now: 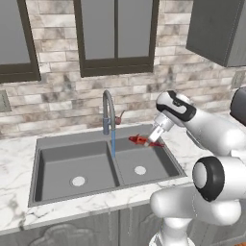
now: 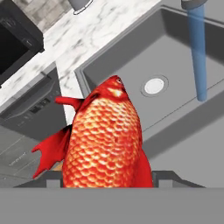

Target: Take the fish out of the fridge, briefly rinse it in the sink, and place it on the tray next to the sink.

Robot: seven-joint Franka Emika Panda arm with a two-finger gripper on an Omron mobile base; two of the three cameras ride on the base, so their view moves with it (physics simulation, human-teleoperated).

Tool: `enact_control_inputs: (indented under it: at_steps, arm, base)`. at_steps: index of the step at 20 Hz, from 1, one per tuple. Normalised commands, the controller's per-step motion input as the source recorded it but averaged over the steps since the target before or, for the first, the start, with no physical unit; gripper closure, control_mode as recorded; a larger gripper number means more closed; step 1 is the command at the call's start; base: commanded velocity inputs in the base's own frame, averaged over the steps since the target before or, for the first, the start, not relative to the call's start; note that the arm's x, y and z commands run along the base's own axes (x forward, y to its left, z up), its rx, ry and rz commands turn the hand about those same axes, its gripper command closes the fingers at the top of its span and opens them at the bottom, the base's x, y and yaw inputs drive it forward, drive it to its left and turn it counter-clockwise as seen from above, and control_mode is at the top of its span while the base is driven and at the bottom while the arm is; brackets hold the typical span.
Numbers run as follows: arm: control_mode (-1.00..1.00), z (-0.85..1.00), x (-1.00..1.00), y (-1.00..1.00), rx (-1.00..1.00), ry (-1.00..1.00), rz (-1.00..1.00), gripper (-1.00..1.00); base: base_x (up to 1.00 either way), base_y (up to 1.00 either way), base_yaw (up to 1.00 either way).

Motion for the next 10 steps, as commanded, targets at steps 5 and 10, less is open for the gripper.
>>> enact_control_inputs:
  at_steps: [5, 10]
  arm:
    - [-1.0, -0.31, 0.08, 0.13, -0.02, 0.0, 0.04, 1.0]
    - [-1.0, -0.1, 0.12, 0.2, -0.01, 0.0, 0.03, 1.0]
  base:
    - [0.0, 0.0, 0.0]
    - [0.0, 0.0, 0.0]
